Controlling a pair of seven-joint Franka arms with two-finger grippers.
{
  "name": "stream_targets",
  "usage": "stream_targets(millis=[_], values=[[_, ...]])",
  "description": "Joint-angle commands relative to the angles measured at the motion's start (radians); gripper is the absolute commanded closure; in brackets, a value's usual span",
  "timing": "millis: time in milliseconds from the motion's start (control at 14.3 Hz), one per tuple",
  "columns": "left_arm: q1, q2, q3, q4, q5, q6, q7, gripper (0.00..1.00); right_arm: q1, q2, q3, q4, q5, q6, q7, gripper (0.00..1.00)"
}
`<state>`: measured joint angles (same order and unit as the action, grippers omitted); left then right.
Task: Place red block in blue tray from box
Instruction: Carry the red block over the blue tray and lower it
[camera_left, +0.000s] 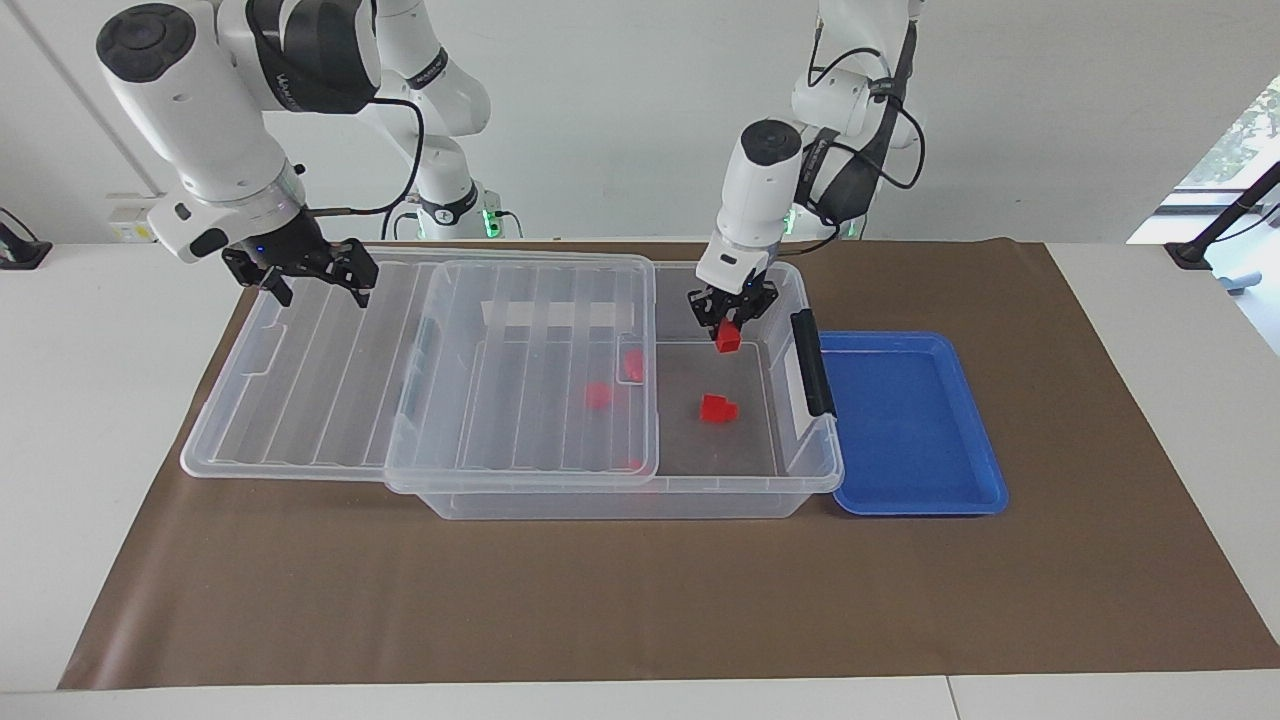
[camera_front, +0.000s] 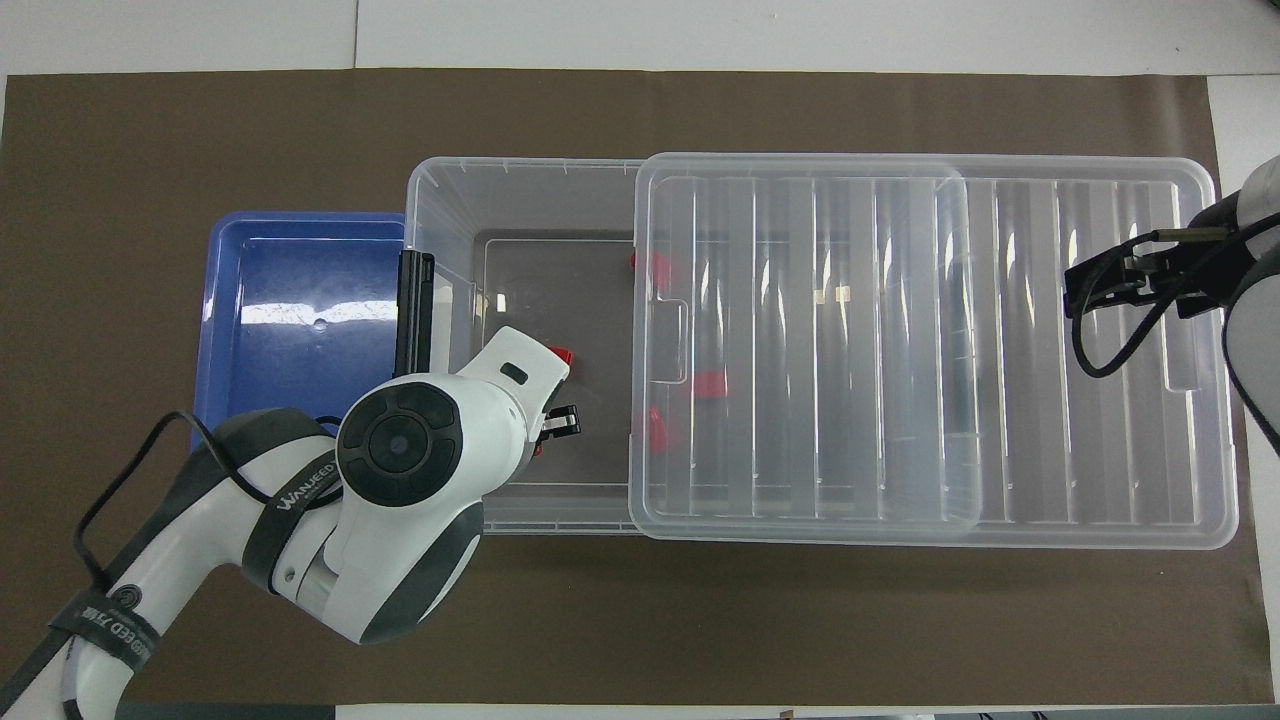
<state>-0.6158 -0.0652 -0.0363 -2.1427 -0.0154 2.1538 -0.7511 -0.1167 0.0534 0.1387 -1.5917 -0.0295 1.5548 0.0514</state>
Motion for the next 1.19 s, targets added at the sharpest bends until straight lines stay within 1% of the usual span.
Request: stream_targets(millis=[0, 70, 210, 351, 561, 631, 701, 771, 841, 911, 982, 1122], values=[[0.004, -0.076, 0.027, 0.047, 0.003, -0.129, 0.097, 1.00, -0.014, -0.001, 0.030, 0.018, 0.005, -0.015, 0.040, 0.00], [0.037, -0.094, 0.035, 0.050, 0.003, -0.165, 0.199, 1.00, -0.014, -0.001, 0.030, 0.018, 0.005, -0.016, 0.042, 0.00], [0.123, -0.097, 0.035, 0.075, 0.003, -0.234, 0.371, 1.00, -0.014, 0.000, 0.030, 0.018, 0.005, -0.016, 0.042, 0.00], [0.203, -0.096, 0.035, 0.086, 0.003, -0.276, 0.551, 1.00, -0.014, 0.000, 0.030, 0.018, 0.005, -0.010, 0.044, 0.00], [0.335, -0.094, 0.035, 0.073, 0.003, -0.250, 0.731, 1.00, -0.018, 0.000, 0.018, 0.018, -0.012, -0.001, 0.035, 0.00], [0.372, -0.091, 0.035, 0.069, 0.003, -0.236, 0.781, 1.00, -0.020, 0.002, 0.003, 0.019, -0.012, 0.005, 0.025, 0.00], [0.405, -0.087, 0.035, 0.061, 0.003, -0.226, 0.824, 1.00, -0.020, 0.000, -0.031, 0.016, -0.012, 0.016, -0.005, 0.03], [0.430, -0.078, 0.035, 0.055, 0.002, -0.209, 0.846, 1.00, -0.020, -0.003, -0.060, 0.010, -0.012, 0.019, -0.060, 0.28], [0.451, -0.055, 0.035, 0.044, 0.002, -0.178, 0.849, 1.00, -0.020, -0.003, -0.094, 0.010, -0.012, 0.021, -0.134, 0.62], [0.464, -0.033, 0.035, 0.040, 0.003, -0.151, 0.849, 1.00, -0.020, -0.001, -0.128, 0.010, -0.012, 0.028, -0.183, 0.83], [0.473, -0.012, 0.035, 0.026, 0.003, -0.123, 0.849, 1.00, -0.020, -0.001, -0.161, 0.006, -0.012, 0.042, -0.227, 1.00], [0.501, 0.022, 0.035, -0.018, 0.003, -0.037, 0.854, 1.00, -0.020, -0.004, -0.220, -0.020, -0.010, 0.054, -0.281, 1.00]])
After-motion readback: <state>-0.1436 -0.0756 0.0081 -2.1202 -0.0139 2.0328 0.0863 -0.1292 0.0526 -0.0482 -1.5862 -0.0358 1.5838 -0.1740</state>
